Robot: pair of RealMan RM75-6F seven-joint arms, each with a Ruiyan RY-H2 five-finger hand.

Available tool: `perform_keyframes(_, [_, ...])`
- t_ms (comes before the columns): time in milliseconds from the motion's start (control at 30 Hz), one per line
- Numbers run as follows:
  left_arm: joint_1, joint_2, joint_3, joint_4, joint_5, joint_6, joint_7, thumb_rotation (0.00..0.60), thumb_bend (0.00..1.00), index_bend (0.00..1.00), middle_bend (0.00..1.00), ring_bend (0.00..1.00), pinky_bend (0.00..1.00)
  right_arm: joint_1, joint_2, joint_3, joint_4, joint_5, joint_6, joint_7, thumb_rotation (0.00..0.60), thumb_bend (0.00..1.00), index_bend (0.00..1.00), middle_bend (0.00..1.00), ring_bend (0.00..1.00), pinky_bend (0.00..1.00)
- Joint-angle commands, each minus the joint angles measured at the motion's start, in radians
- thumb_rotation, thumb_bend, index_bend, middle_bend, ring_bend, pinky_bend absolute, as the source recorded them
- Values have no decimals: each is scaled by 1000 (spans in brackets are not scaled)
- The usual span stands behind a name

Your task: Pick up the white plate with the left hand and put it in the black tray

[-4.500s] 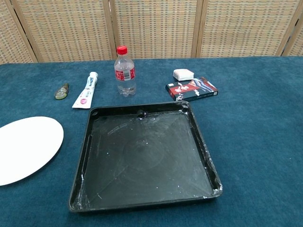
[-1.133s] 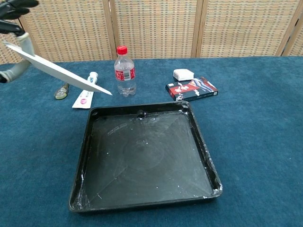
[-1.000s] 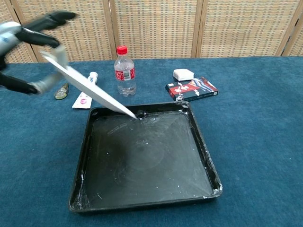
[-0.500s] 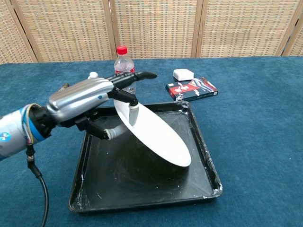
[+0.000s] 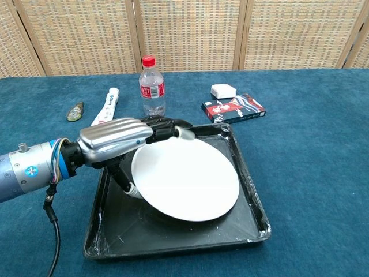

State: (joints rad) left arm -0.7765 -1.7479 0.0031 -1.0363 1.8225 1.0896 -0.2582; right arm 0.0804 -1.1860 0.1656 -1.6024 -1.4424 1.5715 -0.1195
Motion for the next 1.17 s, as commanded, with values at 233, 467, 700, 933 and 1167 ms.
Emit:
perform_keyframes(233, [32, 222, -1, -249, -141, -68, 110, 600, 0, 0, 0, 0, 0, -3, 9, -4, -12, -13, 8, 22, 600, 0, 0, 0, 0, 0])
perform_keyframes(467, [114, 443, 11, -395, -253, -49, 119, 600, 0, 0, 0, 0, 0, -9, 18, -17, -31, -49, 25, 34, 600, 0, 0, 0, 0, 0])
perform_keyframes(700, [295, 584, 4, -524, -414, 133, 265, 600, 0, 0, 0, 0, 0, -19, 28, -29, -37, -81, 48, 43, 600, 0, 0, 0, 0, 0])
perform_keyframes(933, [488, 593, 7, -540, -472, 396, 363, 600, 0, 0, 0, 0, 0, -27, 48, -36, -49, -70, 39, 29, 600, 0, 0, 0, 0, 0])
perform_keyframes(1167, [590, 555, 14, -517, -465, 506, 326, 600, 0, 0, 0, 0, 0, -27, 60, -47, -63, -72, 22, 11, 600, 0, 0, 0, 0, 0])
